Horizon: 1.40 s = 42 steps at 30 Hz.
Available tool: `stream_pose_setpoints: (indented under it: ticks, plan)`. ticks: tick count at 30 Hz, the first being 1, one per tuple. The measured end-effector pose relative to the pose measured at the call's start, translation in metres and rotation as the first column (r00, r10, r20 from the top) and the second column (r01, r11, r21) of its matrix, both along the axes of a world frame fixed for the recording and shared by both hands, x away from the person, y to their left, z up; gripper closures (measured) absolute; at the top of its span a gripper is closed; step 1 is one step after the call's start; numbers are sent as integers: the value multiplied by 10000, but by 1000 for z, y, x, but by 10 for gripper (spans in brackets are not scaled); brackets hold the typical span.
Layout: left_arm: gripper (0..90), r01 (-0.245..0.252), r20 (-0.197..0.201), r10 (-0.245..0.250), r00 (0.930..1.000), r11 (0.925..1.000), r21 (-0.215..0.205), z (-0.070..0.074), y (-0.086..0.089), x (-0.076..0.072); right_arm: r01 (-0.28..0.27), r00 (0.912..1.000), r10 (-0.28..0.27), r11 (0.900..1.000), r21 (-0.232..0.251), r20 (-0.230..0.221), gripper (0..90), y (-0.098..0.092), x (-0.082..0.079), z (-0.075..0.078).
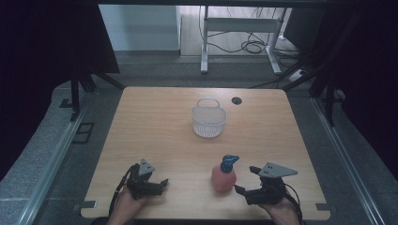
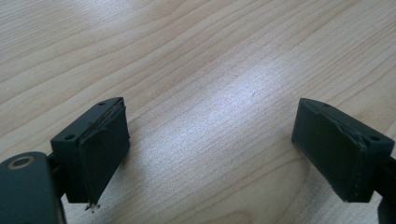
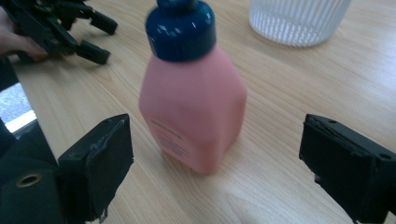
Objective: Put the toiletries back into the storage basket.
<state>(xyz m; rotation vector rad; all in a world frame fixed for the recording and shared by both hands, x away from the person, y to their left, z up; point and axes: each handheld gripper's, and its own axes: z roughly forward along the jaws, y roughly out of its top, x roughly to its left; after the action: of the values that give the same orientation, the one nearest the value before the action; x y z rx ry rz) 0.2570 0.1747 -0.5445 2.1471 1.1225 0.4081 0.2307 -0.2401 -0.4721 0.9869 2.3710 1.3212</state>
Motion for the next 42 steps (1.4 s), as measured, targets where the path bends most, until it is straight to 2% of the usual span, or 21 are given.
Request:
stream_pose_setpoints:
  ticks: [11,24,34,42]
  plan:
    - [107,10,-3,-10,10000,10000,14,0,0,0,-252,9996,251,9995,203,88,162,11,6,11]
    - [107,-1,-2,1,10000,10000,-1,0,0,0,-554,9985,553,9983,176,29,304,27,16,22]
    - [107,-25,10,25,10000,10000,-24,0,0,0,-688,9976,687,9976,122,65,408,37,24,24]
    - [107,5,-2,-5,10000,10000,12,0,0,0,-739,9972,737,9971,154,128,456,44,29,26]
